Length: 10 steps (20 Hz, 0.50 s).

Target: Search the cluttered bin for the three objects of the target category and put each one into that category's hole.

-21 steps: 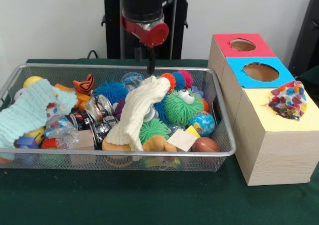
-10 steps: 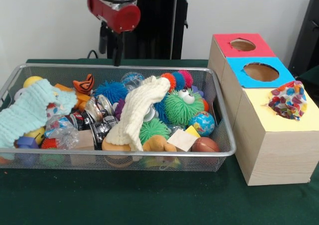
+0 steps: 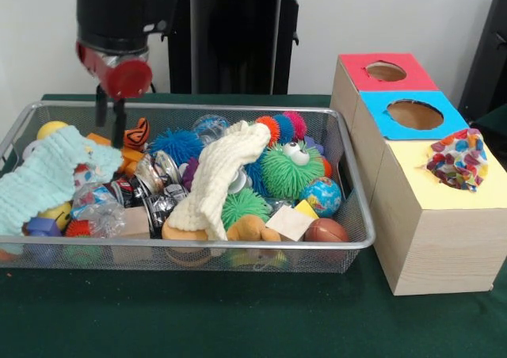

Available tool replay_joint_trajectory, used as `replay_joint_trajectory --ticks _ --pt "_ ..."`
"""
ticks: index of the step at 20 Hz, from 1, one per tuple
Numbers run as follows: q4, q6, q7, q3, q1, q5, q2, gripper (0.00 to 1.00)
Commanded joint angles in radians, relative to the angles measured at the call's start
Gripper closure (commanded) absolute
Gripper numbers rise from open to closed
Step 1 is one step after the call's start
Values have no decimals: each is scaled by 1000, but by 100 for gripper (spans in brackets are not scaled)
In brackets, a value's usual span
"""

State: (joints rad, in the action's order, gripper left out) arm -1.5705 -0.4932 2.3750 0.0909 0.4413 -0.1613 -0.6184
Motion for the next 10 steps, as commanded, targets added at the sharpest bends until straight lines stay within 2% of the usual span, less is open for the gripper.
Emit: replay_joint_trajectory --ticks 1,7,10 --pt "43 87 -35 -60 41 -75 162 0" --pt "49 130 -7 -38 23 -97 186 0" --pt "52 120 -16 -42 29 -99 182 0"
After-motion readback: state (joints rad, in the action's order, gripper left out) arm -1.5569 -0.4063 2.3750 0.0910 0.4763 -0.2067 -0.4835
